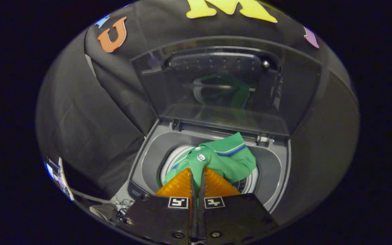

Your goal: Put the clothes into the washing machine and then close the washing machine lid.

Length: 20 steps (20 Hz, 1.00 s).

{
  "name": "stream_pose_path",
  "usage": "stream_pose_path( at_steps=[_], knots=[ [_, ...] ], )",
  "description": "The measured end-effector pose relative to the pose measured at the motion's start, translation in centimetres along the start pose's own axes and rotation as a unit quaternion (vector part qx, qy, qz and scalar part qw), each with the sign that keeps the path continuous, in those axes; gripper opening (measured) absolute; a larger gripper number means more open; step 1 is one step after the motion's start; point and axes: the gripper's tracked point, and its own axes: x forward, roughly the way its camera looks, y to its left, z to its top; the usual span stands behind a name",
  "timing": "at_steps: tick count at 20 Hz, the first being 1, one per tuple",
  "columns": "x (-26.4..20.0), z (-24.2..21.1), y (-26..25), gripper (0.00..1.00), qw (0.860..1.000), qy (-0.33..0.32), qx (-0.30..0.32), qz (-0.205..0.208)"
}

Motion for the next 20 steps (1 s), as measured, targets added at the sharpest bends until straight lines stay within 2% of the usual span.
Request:
stream_pose_path(
  at_steps=[8, 15, 17, 20],
  knots=[
    [4.0, -4.7, -0.2, 0.04, 0.997, 0.071, 0.026, -0.026],
    [3.8, -4.1, -0.9, 0.09, 0.997, 0.058, 0.029, -0.039],
    [3.5, -3.8, -0.8, 0.14, 0.998, 0.051, 0.03, -0.038],
    [2.7, -3.3, -1.4, 0.63, 0.998, 0.024, 0.021, -0.051]
  ],
)
